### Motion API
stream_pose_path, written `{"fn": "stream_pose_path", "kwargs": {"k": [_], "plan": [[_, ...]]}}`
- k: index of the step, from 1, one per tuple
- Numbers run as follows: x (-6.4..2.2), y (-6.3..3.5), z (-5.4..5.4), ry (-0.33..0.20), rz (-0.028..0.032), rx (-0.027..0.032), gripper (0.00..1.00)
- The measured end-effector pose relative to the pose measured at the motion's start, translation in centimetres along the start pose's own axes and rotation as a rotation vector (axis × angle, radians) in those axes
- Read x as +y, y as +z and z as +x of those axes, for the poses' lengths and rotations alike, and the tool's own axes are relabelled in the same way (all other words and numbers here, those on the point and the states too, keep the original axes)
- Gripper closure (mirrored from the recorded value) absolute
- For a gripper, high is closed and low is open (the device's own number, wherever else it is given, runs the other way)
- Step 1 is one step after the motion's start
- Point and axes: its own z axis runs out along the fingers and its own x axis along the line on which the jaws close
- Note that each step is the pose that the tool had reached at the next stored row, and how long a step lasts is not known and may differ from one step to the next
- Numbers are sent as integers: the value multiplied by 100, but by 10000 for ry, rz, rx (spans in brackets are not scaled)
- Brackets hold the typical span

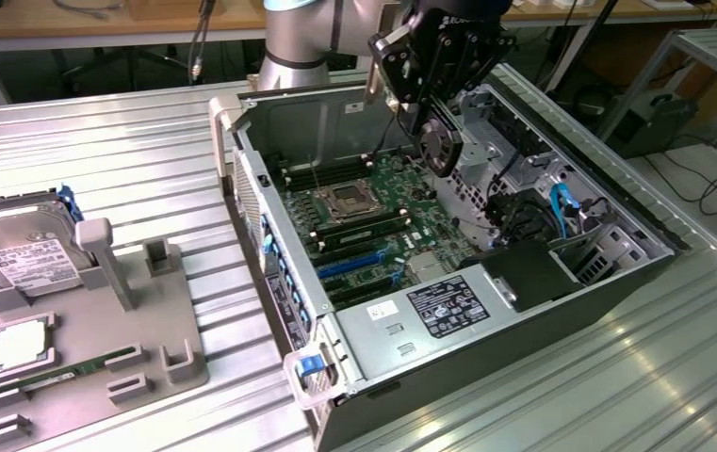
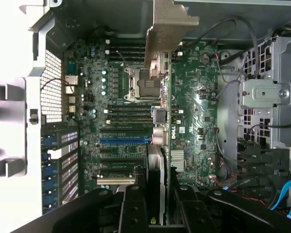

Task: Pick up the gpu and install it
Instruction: 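Insert the gpu into the slot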

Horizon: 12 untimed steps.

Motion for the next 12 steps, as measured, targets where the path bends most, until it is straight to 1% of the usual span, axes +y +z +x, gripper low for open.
{"fn": "stream_pose_path", "kwargs": {"k": [12], "plan": [[-1,0,3,-217,-12,13,73]]}}
